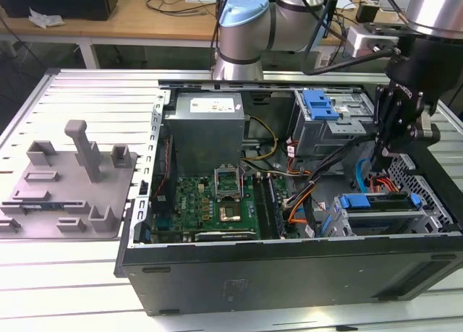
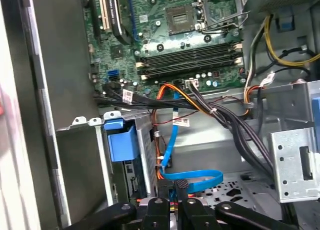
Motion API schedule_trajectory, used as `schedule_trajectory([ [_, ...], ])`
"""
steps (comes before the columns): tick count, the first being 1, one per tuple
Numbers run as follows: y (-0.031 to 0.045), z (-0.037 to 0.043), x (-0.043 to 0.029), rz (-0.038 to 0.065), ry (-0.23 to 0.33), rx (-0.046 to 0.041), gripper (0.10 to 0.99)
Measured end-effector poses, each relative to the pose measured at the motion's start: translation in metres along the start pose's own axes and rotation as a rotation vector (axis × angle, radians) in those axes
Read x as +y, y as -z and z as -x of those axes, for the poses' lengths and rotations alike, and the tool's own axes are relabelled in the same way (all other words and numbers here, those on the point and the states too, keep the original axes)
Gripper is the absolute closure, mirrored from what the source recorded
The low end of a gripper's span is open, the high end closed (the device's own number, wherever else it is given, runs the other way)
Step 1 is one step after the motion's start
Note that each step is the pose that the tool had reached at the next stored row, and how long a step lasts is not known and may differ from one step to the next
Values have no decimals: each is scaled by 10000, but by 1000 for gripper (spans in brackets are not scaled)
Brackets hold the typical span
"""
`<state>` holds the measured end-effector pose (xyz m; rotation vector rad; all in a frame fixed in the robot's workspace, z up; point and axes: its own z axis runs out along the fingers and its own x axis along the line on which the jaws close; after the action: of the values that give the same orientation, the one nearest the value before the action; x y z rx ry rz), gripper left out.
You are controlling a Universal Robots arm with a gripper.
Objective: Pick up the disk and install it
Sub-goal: 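Insert the second disk wire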
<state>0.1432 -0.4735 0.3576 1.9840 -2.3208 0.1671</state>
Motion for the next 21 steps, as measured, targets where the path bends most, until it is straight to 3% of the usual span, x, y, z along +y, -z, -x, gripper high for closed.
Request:
schedule_trajectory([
  [4, -2, -16, 0, -78, 517, -23, 925],
  [6, -7, -48, -4, -74, 588, -139, 925],
  [9, -13, -95, -11, -36, 603, -457, 925],
  [10, -17, -126, -15, 5, 620, -796, 925],
  [11, -22, -155, -19, 21, 641, -945, 925],
  [15, -22, -173, -23, 19, 664, -947, 925],
  [21, -47, -341, -38, -31, 775, -1085, 925],
])
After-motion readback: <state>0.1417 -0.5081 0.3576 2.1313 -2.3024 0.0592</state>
